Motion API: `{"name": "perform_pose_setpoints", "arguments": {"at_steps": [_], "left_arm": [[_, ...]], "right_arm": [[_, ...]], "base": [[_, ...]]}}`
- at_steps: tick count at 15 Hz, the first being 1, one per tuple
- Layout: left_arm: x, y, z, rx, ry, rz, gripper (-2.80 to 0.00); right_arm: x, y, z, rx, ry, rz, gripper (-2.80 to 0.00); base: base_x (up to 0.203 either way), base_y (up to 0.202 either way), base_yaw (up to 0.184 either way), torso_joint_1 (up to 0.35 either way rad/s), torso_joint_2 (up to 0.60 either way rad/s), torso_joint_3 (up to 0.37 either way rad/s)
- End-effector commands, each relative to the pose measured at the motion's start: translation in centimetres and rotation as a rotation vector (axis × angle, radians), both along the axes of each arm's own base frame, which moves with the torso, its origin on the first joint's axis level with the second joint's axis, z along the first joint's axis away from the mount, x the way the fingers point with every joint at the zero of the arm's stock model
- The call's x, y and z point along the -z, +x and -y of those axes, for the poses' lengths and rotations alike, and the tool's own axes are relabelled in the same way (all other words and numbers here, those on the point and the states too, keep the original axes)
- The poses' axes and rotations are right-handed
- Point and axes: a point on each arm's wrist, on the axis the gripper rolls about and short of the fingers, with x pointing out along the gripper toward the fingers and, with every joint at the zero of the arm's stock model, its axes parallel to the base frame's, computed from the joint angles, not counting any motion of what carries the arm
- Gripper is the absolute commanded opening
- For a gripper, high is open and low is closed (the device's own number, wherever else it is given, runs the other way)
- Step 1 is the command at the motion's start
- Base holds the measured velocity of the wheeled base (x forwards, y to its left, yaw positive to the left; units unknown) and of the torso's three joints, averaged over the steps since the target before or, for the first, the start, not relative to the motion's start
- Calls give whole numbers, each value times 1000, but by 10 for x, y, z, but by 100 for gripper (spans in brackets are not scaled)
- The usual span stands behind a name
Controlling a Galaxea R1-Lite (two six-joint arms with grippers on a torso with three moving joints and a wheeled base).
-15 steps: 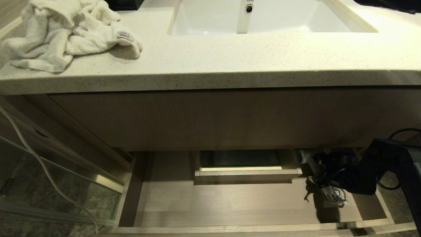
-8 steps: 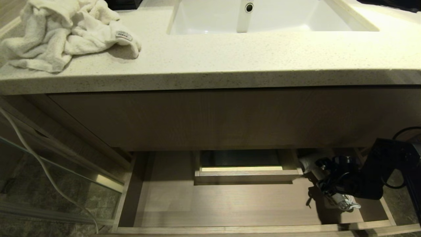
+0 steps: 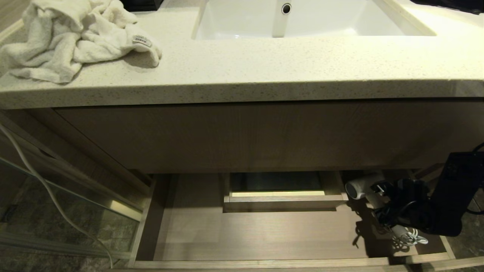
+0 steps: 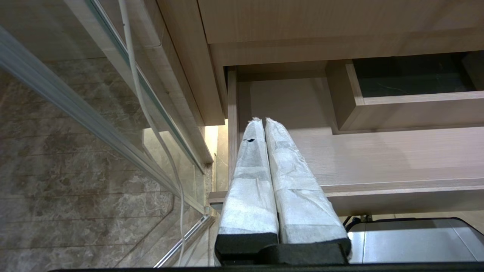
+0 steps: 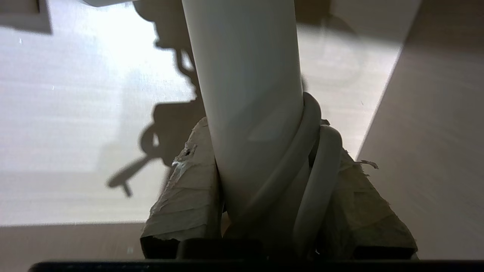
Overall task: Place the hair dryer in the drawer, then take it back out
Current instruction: Take the hairdryer out
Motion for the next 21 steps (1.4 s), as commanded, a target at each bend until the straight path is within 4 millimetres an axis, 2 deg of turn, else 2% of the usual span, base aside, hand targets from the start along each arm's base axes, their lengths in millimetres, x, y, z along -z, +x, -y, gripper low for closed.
{"name": "perform_pose_setpoints", "arguments": {"at_steps": [1, 6, 13, 19, 21], "left_arm": [[0, 0, 0, 0, 0, -2, -280], [0, 0, 0, 0, 0, -3, -280], [0, 0, 0, 0, 0, -3, -280], [0, 0, 0, 0, 0, -3, -280], [0, 0, 0, 0, 0, -3, -280]], "right_arm": [[-10, -5, -1, 1, -10, 23, -280], [-27, -22, -8, -6, -9, 18, -280], [-24, -51, -16, 3, -25, 46, -280], [-26, -87, -24, 0, -36, 81, -280], [-24, -92, -25, 1, -34, 81, -280]], "base": [[0, 0, 0, 0, 0, 0], [0, 0, 0, 0, 0, 0], [0, 0, 0, 0, 0, 0], [0, 0, 0, 0, 0, 0], [0, 0, 0, 0, 0, 0]]}}
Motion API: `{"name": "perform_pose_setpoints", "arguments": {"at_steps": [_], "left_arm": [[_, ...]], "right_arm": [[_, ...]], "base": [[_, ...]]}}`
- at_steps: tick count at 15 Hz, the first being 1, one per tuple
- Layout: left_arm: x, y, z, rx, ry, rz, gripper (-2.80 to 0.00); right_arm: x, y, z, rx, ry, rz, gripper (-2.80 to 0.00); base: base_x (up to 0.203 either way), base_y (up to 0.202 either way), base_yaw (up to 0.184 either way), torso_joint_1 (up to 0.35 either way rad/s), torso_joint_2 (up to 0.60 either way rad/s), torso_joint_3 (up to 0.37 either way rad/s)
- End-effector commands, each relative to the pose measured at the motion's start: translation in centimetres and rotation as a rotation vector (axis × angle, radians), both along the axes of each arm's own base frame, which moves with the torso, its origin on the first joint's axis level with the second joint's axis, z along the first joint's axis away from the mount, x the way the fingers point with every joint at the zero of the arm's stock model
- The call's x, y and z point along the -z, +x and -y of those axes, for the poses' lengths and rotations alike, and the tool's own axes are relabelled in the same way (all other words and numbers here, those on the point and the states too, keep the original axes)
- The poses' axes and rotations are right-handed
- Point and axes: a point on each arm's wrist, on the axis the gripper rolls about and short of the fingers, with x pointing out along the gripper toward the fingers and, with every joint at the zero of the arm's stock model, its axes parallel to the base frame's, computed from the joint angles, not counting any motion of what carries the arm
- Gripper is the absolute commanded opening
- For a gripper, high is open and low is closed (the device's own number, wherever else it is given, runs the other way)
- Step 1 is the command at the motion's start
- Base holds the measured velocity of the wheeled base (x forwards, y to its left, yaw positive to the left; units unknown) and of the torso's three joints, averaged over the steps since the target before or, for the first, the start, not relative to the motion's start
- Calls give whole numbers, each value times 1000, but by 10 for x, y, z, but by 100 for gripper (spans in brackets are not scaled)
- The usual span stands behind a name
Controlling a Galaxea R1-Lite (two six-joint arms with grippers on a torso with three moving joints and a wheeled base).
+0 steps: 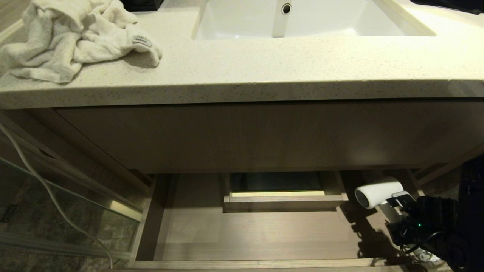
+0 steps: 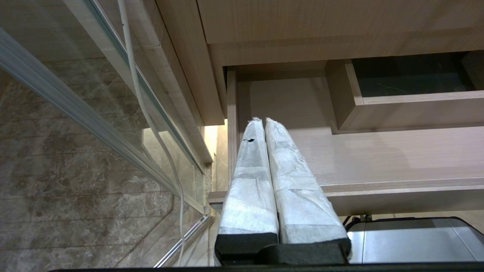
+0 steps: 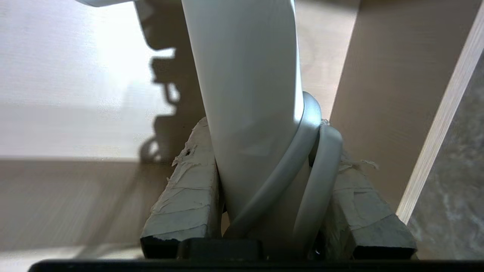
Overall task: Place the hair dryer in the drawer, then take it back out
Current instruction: Take the hairdryer out, then place it on the countertop
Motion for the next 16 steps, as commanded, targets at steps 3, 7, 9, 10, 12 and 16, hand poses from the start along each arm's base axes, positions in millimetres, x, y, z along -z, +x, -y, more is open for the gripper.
{"name": "perform_pose_setpoints", "arguments": {"at_steps": [3, 7, 9, 10, 12, 16], "left_arm": [[0, 0, 0, -1, 0, -3, -280], [0, 0, 0, 0, 0, -3, -280], [0, 0, 0, 0, 0, -3, -280], [0, 0, 0, 0, 0, -3, -280], [0, 0, 0, 0, 0, -2, -280], [0, 0, 0, 0, 0, -3, -280]], "right_arm": [[1, -9, -2, 3, -7, 25, -280], [1, -2, 0, -1, -20, 49, -280], [-2, -5, -1, 0, -20, 51, -280], [-4, -5, 0, 1, -21, 56, -280], [-11, -2, 1, 7, -31, 87, -280], [-23, 4, 2, 7, -45, 143, -280]], "base": [[0, 0, 0, 0, 0, 0], [0, 0, 0, 0, 0, 0], [0, 0, 0, 0, 0, 0], [0, 0, 0, 0, 0, 0], [0, 0, 0, 0, 0, 0], [0, 0, 0, 0, 0, 0]]}}
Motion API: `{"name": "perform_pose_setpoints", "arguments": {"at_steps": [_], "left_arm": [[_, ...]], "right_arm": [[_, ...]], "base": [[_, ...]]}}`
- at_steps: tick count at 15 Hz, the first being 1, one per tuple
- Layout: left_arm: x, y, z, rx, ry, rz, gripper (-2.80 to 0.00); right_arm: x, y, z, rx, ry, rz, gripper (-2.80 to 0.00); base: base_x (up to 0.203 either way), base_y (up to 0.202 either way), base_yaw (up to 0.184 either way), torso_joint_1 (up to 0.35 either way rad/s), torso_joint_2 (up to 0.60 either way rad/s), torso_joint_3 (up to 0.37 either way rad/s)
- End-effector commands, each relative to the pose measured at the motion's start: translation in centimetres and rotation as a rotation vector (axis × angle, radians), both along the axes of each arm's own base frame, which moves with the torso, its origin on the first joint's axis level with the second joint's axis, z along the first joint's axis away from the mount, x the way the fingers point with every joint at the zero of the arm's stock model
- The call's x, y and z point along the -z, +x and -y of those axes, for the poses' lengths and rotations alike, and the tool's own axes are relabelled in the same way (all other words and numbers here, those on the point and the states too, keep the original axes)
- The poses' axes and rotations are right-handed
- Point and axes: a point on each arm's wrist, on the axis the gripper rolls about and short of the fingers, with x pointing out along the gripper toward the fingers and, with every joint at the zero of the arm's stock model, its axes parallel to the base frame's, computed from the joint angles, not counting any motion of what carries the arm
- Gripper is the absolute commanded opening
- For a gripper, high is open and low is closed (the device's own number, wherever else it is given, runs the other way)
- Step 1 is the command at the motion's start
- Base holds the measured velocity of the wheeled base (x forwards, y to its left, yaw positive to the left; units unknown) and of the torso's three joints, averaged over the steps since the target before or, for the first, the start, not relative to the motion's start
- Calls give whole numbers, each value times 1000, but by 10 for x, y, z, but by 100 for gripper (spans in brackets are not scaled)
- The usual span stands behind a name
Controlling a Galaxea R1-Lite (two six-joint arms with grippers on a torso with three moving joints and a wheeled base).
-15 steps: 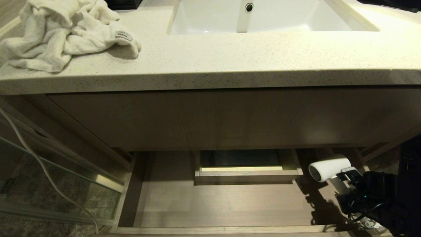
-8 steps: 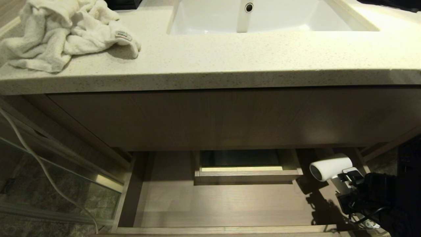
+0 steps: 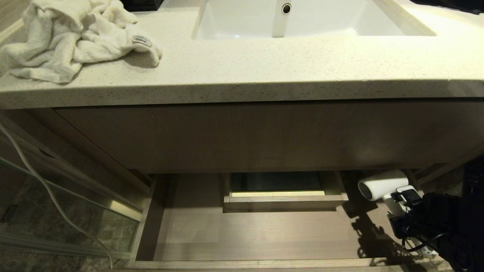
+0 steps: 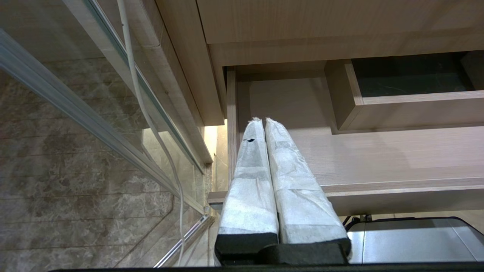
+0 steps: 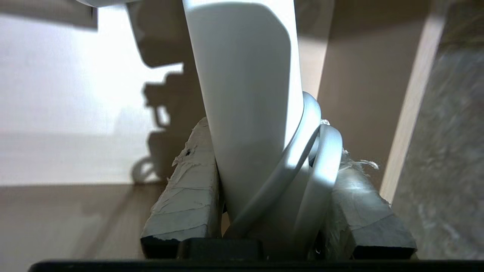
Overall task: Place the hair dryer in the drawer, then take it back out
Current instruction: Place it on the countertop
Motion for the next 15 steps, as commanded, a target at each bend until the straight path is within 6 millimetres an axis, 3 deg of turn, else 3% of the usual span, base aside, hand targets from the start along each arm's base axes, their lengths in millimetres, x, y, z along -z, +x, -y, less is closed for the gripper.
{"name": "perform_pose_setpoints", "arguments": {"at_steps": [1, 9, 15], "left_arm": [[0, 0, 0, 0, 0, -3, -280], [0, 0, 0, 0, 0, -3, -280], [0, 0, 0, 0, 0, -3, -280]], "right_arm": [[-12, 1, 0, -2, -14, 47, -280], [-27, -1, -8, 7, -74, 70, -280], [0, -23, -13, 9, -38, -89, -280]], "base": [[0, 0, 0, 0, 0, 0], [0, 0, 0, 0, 0, 0], [0, 0, 0, 0, 0, 0]]}}
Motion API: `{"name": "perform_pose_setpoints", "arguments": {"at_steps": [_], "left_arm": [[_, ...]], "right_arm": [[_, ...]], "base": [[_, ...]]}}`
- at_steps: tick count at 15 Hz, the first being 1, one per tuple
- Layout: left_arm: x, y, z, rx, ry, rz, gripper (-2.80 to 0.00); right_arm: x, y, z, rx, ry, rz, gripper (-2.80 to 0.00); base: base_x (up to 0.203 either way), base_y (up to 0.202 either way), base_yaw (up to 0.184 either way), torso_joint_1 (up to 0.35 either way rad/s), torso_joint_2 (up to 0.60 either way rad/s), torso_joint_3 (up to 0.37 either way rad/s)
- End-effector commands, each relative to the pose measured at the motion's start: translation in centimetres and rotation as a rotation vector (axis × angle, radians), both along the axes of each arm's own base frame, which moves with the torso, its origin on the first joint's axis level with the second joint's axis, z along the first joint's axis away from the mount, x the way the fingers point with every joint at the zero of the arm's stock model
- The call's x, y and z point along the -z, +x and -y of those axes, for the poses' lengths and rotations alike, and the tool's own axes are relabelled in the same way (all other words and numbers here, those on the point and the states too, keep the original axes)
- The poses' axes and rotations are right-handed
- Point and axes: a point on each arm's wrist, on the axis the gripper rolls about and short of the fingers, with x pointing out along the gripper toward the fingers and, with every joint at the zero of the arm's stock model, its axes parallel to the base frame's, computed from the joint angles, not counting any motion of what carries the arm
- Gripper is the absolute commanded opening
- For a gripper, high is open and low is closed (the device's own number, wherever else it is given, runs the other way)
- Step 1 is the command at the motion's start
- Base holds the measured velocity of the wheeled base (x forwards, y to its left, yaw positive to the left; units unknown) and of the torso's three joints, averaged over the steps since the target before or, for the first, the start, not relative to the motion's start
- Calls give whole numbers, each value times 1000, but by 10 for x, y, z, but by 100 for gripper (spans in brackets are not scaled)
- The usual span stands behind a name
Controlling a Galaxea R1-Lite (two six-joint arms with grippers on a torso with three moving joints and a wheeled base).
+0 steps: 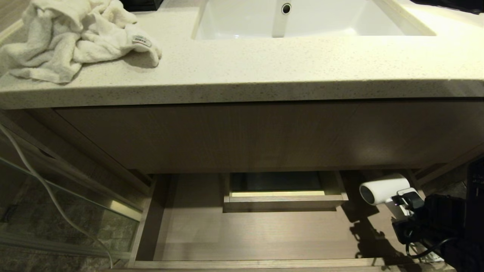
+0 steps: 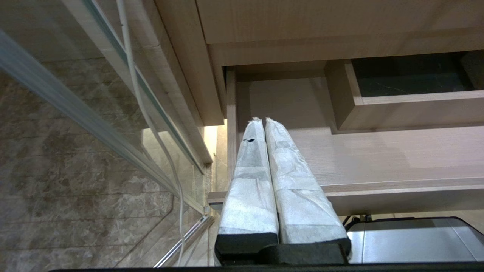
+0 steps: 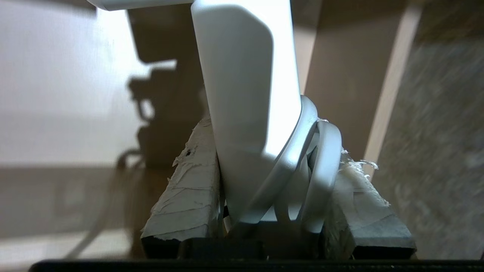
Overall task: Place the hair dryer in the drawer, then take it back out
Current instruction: Place it on the countertop
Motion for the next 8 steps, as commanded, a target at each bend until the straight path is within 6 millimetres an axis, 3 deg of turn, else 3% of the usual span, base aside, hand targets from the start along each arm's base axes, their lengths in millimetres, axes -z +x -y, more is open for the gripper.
{"name": "perform_pose_setpoints", "arguments": {"at_steps": [1, 8], "left_arm": [[0, 0, 0, 0, 0, -3, -280], [0, 0, 0, 0, 0, -3, -280]], "right_arm": [[8, -6, -1, 1, 6, -44, -280], [-13, -11, -1, 23, -22, 12, -280]], "base": [[0, 0, 0, 0, 0, 0], [0, 0, 0, 0, 0, 0]]}}
